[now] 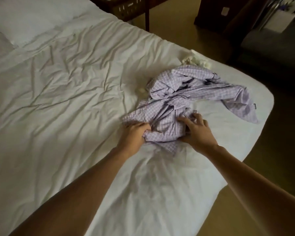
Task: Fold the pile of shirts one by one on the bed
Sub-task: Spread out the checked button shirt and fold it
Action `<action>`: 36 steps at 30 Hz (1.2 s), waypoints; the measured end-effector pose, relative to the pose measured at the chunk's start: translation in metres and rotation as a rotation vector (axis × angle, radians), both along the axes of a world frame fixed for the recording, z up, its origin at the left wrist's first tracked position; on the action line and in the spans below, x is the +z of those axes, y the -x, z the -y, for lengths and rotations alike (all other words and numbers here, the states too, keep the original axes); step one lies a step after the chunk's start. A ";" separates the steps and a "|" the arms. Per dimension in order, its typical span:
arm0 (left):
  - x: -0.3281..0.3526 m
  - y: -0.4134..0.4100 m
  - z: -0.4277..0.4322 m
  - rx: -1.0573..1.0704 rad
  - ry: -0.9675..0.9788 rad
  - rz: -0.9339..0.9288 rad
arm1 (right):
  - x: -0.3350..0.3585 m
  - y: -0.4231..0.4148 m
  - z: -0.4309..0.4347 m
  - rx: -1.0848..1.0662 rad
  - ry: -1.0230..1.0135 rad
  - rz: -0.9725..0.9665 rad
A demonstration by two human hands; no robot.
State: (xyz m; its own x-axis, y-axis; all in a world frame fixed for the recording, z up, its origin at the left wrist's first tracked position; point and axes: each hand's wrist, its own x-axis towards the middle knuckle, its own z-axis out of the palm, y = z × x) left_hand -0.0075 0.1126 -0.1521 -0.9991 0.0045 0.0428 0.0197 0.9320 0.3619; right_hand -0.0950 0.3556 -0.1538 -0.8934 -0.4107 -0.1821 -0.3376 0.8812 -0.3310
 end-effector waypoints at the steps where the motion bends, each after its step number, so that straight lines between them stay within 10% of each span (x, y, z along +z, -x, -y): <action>1: 0.003 0.002 0.001 0.030 -0.043 -0.005 | -0.004 0.001 0.003 -0.028 0.060 -0.037; 18: 0.236 -0.224 0.174 0.338 -0.549 -0.264 | 0.225 -0.160 0.166 0.359 0.455 -0.141; 30: 0.583 -0.623 0.290 0.583 -0.079 -0.865 | 0.525 -0.466 0.384 0.791 1.010 -0.168; 36: 0.614 -0.745 0.316 0.737 0.312 -0.875 | 0.530 -0.539 0.410 0.826 1.221 0.079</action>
State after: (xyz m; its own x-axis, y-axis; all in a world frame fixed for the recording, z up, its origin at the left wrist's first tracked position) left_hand 0.7377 -0.2035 0.4616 -0.3964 -0.4284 0.8120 -0.4309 0.8678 0.2475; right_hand 0.4444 -0.0546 0.3762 -0.3397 -0.7180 0.6075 -0.5405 -0.3796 -0.7509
